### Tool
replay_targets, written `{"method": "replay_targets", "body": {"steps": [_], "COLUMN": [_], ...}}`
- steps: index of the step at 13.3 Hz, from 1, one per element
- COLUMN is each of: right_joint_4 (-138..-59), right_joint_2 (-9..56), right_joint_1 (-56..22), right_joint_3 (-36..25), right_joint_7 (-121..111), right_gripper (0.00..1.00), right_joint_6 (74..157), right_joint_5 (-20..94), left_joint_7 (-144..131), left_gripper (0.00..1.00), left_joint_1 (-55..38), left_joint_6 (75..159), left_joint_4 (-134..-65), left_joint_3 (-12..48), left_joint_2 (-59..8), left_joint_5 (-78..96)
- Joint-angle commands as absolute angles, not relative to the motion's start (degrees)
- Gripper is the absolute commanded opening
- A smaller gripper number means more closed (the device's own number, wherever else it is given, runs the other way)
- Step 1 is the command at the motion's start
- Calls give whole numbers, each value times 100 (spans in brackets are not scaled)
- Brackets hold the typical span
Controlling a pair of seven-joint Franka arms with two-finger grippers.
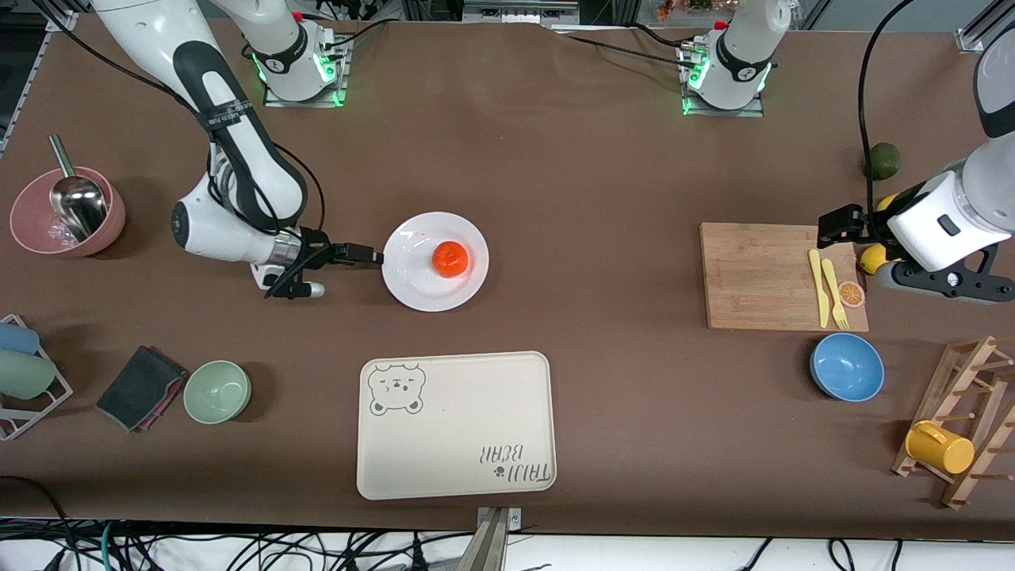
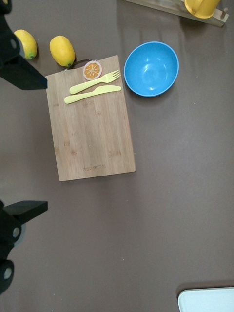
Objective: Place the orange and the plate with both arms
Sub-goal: 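Grasp the white plate rim with the right gripper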
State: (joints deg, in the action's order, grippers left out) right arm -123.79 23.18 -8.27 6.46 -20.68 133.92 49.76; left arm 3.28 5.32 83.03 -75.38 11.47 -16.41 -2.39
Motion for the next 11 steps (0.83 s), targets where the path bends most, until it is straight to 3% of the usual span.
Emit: {"method": "replay_targets", "body": {"steps": [1, 3, 4, 7, 8, 11], "right_joint_4": [-12445, -12419, -12384, -12296, -12287, -12287], "right_joint_2": [2486, 2601, 2628, 2654, 2654, 2654], "right_joint_1": [-800, -800, -809, -852, -835, -774], "right_joint_3": [887, 940, 993, 1055, 1055, 1037], "right_joint_7": [-2469, -2610, -2619, -2846, -2909, -3049], "right_gripper": [95, 89, 79, 15, 2, 0], "right_joint_6": [13719, 13799, 13834, 13922, 13922, 13922], "right_joint_5": [5150, 5150, 5150, 5142, 5142, 5142], "left_joint_7": [448, 448, 448, 440, 439, 439], "left_gripper": [100, 100, 100, 100, 100, 100], "left_joint_1": [563, 571, 554, 554, 554, 554], "left_joint_6": [8279, 8271, 8262, 8253, 8244, 8191], "left_joint_4": [-7620, -7620, -7620, -7620, -7620, -7620], "left_joint_3": [1187, 1195, 1195, 1195, 1204, 1204], "left_joint_2": [-1564, -1564, -1564, -1564, -1564, -1564], "left_joint_5": [-132, -132, -132, -132, -132, -132]}}
